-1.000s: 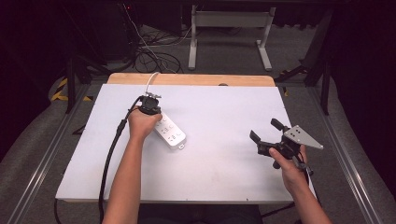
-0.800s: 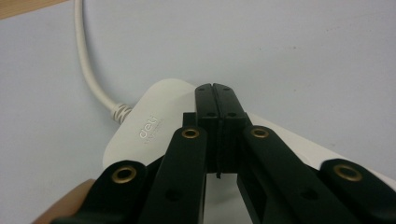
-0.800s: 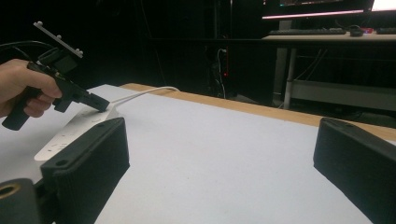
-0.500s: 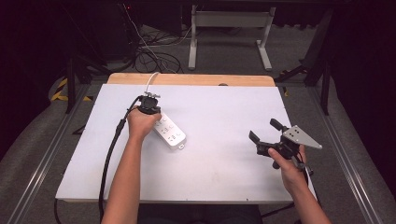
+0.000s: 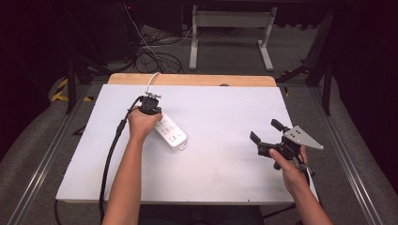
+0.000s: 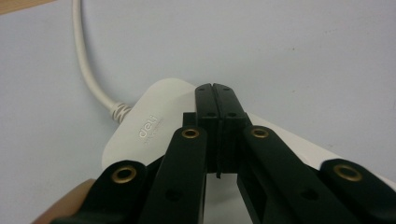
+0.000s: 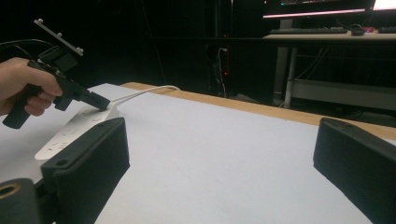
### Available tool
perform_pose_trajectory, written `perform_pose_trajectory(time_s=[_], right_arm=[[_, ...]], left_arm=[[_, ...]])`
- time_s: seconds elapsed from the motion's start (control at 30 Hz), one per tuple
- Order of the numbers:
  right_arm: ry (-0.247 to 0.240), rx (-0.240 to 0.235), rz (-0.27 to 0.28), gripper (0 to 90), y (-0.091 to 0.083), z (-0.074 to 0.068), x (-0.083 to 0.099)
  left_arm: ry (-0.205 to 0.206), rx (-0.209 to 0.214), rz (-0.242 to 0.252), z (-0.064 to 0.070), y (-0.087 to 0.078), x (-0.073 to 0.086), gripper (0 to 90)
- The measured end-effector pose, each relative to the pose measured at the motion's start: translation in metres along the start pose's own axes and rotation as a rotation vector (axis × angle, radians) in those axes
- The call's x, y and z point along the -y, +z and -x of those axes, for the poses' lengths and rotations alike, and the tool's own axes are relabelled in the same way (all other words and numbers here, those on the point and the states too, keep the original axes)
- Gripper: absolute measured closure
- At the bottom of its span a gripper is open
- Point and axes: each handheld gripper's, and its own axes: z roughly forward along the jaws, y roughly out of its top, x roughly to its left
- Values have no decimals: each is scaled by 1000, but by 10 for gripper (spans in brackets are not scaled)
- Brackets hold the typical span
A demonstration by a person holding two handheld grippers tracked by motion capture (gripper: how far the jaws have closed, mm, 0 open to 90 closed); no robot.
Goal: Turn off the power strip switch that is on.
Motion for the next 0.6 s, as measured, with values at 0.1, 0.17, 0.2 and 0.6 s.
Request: perform_pose_trajectory(time_s=[0.1,0.17,0.2,0.6], right_arm=[[-1,1,1,40,0,0,0],[0,0,0,40,0,0,0],[0,2,-3,40,0,0,0],[15,-3,0,40,0,0,1]], left_arm=[[7,4,3,0,0,0,900],[26,2,4,0,0,0,900],[28,2,2,0,0,-1,900],[-12,56,10,-11,0,-4,900]])
